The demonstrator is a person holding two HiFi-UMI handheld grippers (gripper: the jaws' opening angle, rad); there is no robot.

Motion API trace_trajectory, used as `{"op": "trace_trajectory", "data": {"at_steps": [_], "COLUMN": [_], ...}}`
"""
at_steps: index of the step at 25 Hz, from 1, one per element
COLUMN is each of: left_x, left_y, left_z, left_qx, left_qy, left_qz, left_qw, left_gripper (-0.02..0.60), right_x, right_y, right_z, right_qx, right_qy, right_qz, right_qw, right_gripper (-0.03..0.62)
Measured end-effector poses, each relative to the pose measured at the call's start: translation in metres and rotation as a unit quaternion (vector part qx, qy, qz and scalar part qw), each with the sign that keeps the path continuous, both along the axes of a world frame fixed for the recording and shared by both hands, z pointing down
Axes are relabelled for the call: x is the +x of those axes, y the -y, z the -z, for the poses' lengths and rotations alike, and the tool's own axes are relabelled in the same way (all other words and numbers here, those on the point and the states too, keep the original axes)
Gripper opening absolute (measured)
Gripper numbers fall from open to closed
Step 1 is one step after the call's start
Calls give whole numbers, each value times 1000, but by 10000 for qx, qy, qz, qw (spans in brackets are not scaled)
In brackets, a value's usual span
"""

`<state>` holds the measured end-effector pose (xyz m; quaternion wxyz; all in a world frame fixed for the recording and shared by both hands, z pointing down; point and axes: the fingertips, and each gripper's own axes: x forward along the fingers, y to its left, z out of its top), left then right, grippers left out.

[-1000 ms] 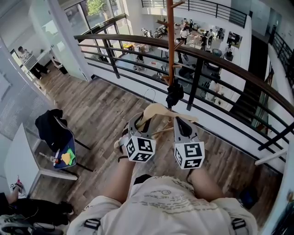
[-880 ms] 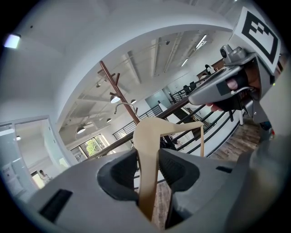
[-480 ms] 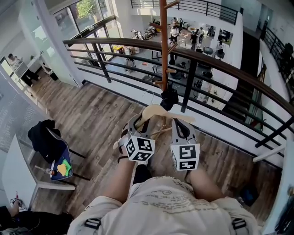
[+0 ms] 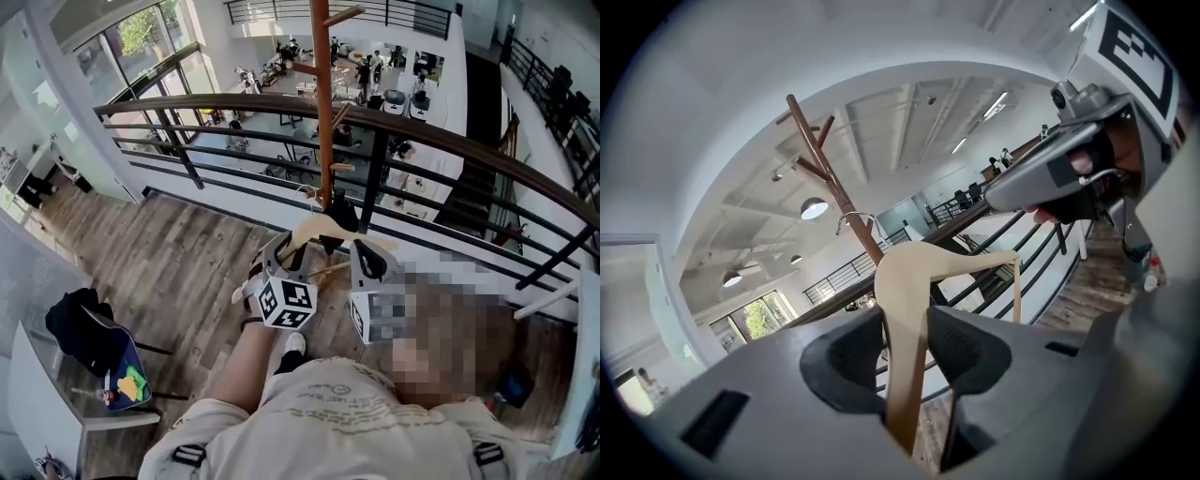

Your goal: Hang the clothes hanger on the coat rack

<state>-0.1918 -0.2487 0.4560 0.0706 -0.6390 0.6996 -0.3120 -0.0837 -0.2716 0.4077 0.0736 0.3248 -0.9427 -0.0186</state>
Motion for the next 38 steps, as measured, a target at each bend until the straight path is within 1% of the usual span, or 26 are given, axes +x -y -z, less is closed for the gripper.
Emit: {"op": "trace_trajectory", "data": {"at_steps": [4, 8, 14, 17, 23, 31, 38], "left_x": [-26, -40, -51, -56, -75, -83, -93], "left_y": [30, 56, 75, 87, 106, 117, 127], "left_z": [-4, -16, -50, -69, -101, -135, -159], "left_qx": [-76, -215, -565, -726, -950, -1169, -1389], "left_qy": [-60, -28, 29, -20, -181, -365, -459], "left_qz": [-239, -697, -1524, -1795, -2118, -2443, -2494], "left_qw": [9997, 9973, 9867, 9811, 9725, 9619, 9573], "left_gripper": [150, 150, 150, 150, 150, 150, 150], "right_x": [-22, -34, -42, -44, -61, -60, -65], "right_y": [27, 50, 69, 81, 91, 96, 97], "right_z": [2, -3, -14, -22, -39, -49, -58], "right_qx": [-53, -159, -305, -418, -542, -604, -632], "right_qy": [-2, -25, -130, -135, -261, -359, -489], "right_qz": [-262, -560, -1127, -1376, -1681, -2100, -2204], "right_qw": [9996, 9983, 9931, 9895, 9839, 9752, 9721], "right_gripper": [2, 2, 2, 2, 2, 2, 2]}}
